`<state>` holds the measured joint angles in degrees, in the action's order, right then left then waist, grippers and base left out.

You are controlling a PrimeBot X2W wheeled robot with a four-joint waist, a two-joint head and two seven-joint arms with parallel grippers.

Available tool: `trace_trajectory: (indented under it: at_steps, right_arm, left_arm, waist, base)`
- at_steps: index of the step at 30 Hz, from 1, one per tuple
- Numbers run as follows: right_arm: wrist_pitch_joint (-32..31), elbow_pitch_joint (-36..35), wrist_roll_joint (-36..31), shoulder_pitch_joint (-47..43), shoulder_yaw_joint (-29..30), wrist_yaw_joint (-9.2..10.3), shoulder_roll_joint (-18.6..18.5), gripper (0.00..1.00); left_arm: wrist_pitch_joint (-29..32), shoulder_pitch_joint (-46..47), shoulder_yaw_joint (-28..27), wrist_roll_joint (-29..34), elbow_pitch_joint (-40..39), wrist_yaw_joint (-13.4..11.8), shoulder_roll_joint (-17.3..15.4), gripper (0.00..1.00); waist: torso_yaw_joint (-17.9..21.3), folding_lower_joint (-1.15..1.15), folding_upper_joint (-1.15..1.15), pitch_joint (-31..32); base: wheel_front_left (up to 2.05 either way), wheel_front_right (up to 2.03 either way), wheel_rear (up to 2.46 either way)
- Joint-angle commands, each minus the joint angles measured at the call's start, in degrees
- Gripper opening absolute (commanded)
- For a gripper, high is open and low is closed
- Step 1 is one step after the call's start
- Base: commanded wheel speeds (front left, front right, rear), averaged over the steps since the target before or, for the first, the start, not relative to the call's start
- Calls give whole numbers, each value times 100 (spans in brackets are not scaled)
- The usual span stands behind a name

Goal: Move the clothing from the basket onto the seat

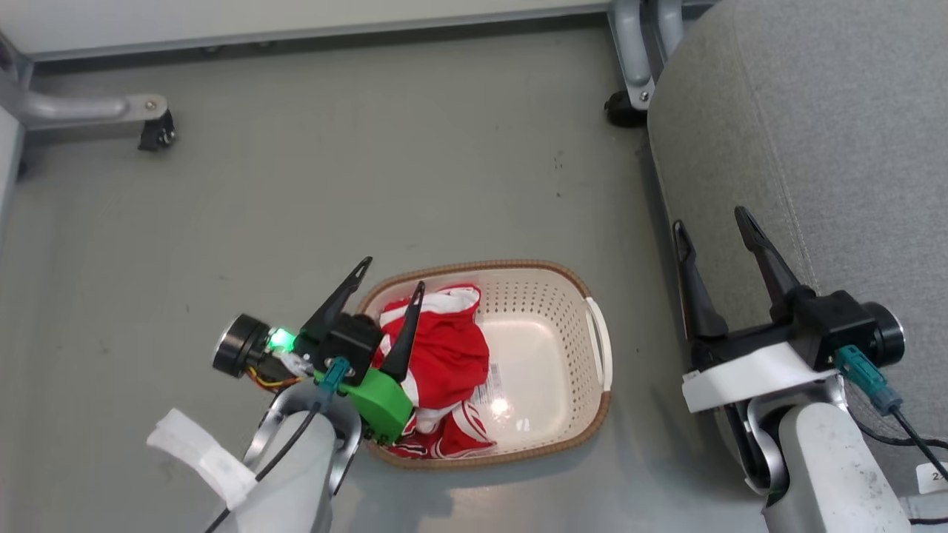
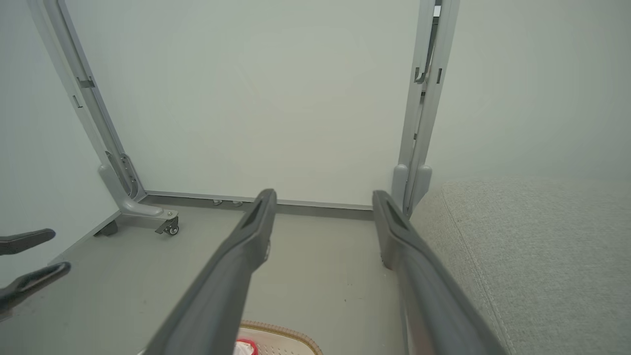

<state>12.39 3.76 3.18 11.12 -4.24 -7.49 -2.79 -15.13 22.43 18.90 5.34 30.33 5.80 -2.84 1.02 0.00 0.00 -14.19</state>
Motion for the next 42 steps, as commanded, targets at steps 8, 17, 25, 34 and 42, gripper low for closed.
trace_trajectory:
  at_steps: [8, 17, 25, 34, 42]
  right_arm:
    - [159, -198, -42, 642, -71, 0, -18, 100]
    - [265, -240, 122, 1103, -152, 0, -16, 100]
    - [284, -267, 308, 1339, -270, 0, -15, 100]
    - [283, -389, 445, 1313, -277, 0, -14, 100]
    - [284, -419, 560, 1330, -361, 0, -15, 100]
  left_arm:
    - [2, 1241, 828, 217, 1239, 52, -22, 100]
    - [337, 2188, 1615, 214, 2533, 56, -24, 100]
    - [624, 2758, 1999, 206, 3302, -38, -21, 100]
    - [853, 3196, 2363, 464, 3990, -141, -81, 100]
    - [1435, 3506, 2544, 586, 4253, -354, -374, 100]
  waist:
    - [449, 0, 0, -1820]
    - [719, 0, 0, -2800]
    - [940, 0, 0, -3376]
    - [1181, 0, 0, -3749]
    - [1390, 0, 0, -3923]
  base:
    - [0, 0, 0]
    - [0, 0, 0]
    - [0, 0, 0]
    - [0, 0, 0]
    - [0, 0, 0]
